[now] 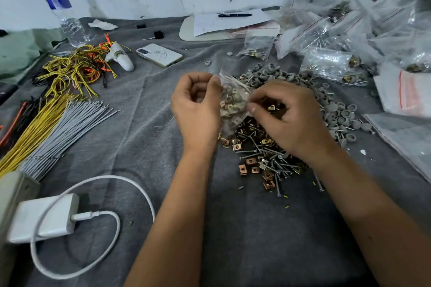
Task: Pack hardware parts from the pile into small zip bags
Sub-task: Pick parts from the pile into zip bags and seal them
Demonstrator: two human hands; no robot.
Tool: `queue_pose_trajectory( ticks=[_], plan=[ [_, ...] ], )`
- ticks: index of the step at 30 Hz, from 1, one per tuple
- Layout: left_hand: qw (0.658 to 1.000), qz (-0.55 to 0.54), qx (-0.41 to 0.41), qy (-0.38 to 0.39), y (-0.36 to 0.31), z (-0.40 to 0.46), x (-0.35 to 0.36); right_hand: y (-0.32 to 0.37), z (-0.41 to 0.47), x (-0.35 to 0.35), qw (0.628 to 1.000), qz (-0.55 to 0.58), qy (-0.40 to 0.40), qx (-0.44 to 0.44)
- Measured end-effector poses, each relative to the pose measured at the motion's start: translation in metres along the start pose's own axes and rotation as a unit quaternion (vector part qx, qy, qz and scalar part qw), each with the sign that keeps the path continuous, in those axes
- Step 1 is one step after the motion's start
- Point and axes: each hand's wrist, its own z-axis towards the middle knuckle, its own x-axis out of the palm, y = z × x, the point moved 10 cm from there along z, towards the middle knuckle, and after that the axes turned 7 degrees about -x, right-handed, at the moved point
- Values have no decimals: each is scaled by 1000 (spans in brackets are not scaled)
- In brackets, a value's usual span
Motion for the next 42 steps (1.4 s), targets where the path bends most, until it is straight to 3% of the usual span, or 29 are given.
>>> queue_pose_trajectory(
  ticks=[2, 6, 9, 16, 19, 23, 31, 37, 42],
  plan=[
    [998, 54, 29, -15, -4, 0, -3, -9, -2, -6, 991, 121, -32, 41],
    [982, 57, -84, 157, 25, -7, 33, -18, -2, -22, 949, 291, -105, 63],
    [961, -4, -118, 249, 30, -21, 56, -29, -2, -32, 936, 306, -151, 83],
    [951, 46, -96, 290, 33, -28, 66, -47, -9, -41, 919, 290, -228, 140],
    [955, 41, -98, 276, 33, -24, 65, -57, -14, -30, 911, 286, -201, 219],
    [962, 15, -125, 243, 37, -19, 58, -58, -14, -16, 939, 211, -112, 249],
    [926, -73, -249, 275, 53, -26, 60, -71, -23, -27, 937, 138, -149, 285],
    [972, -62, -187, 130, 55, -2, 32, -59, -18, -4, 963, 78, -2, 258],
    [987, -24, -140, 71, 53, 6, 18, -56, -19, 11, 959, 93, 70, 257]
  ],
)
